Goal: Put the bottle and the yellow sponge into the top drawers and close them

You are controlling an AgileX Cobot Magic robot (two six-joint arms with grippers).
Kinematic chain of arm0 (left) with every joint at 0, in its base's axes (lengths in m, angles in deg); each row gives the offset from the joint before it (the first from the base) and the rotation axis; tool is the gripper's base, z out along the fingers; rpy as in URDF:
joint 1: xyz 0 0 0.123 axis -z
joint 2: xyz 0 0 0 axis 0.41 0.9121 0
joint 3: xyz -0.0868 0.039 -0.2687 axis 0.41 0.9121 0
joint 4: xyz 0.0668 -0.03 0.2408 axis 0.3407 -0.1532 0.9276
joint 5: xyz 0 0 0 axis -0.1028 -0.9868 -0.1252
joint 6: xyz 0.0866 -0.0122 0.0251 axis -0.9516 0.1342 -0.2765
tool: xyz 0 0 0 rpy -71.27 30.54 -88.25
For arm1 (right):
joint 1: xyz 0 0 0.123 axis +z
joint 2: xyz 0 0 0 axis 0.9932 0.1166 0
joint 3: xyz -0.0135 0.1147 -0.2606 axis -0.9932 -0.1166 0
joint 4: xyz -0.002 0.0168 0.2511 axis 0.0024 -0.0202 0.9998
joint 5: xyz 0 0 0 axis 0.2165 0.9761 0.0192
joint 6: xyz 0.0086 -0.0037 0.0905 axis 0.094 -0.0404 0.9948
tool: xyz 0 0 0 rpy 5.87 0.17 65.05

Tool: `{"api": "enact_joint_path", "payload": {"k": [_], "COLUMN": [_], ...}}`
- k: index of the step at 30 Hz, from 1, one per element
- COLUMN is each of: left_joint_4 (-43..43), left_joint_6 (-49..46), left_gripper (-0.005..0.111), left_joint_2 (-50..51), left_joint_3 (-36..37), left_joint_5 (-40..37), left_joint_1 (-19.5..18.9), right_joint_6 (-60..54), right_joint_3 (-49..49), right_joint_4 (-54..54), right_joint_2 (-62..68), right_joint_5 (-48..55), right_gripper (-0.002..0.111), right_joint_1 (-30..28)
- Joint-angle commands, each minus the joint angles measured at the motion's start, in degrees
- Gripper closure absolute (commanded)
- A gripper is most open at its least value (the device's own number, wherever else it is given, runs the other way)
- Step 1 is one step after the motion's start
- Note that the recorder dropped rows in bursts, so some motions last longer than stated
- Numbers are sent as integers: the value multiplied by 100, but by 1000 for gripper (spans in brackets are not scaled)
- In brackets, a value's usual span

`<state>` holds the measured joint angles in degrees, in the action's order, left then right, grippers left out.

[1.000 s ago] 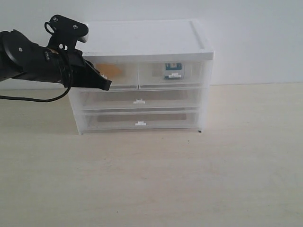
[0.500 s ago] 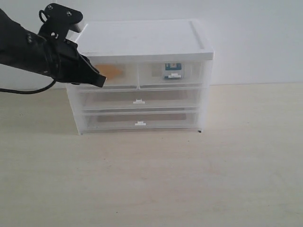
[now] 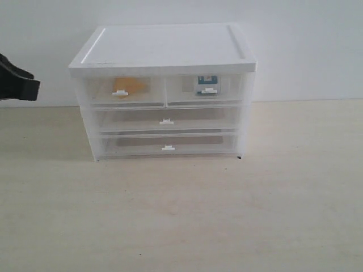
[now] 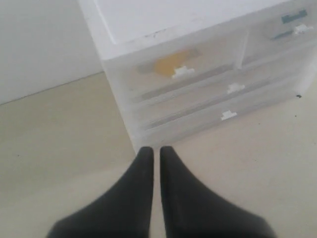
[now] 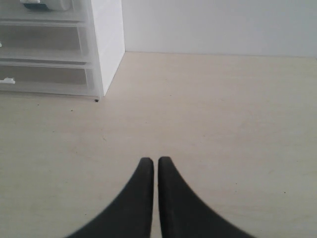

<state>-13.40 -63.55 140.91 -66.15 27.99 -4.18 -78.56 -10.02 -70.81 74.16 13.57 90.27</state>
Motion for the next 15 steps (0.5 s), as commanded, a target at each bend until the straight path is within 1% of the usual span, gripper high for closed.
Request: {"api": "enact_joint_path", "payload": {"k": [1, 3, 4, 5, 9, 10, 12, 15], "left_joint_4": [437, 437, 437, 437, 437, 264, 109, 109], "left_joint_6": [877, 1027, 1027, 1027, 958, 1002, 1004, 1004], "left_gripper": [103, 103, 103, 103, 103, 103, 103, 103], "left_joint_2": [-975, -1627, -1963, -2156, -3285, -3595, -3817, -4130], "left_joint_3": [804, 1393, 1665, 1797, 2374, 2462, 2556, 2662], "left_joint_5": [550, 1026, 1070, 994, 233, 106, 128, 140], "left_joint_1": [-13, -13, -13, -13, -13, -13, -13, -13], "right_joint_6": [-8, -8, -8, -8, -8, -8, -8, -8], "right_joint_3": [6, 6, 6, 6, 6, 6, 6, 6], "right_joint_4": [-36, -36, -36, -36, -36, -36, -36, -36], "right_joint_2": [-29, -29, -29, -29, -29, -29, -29, -29], "right_joint_5": [-50, -50, -50, -50, -50, -50, -50, -50], "right_gripper": [107, 107, 107, 107, 107, 107, 107, 107], "right_joint_1": [-13, -13, -13, -13, -13, -13, -13, -13]}}
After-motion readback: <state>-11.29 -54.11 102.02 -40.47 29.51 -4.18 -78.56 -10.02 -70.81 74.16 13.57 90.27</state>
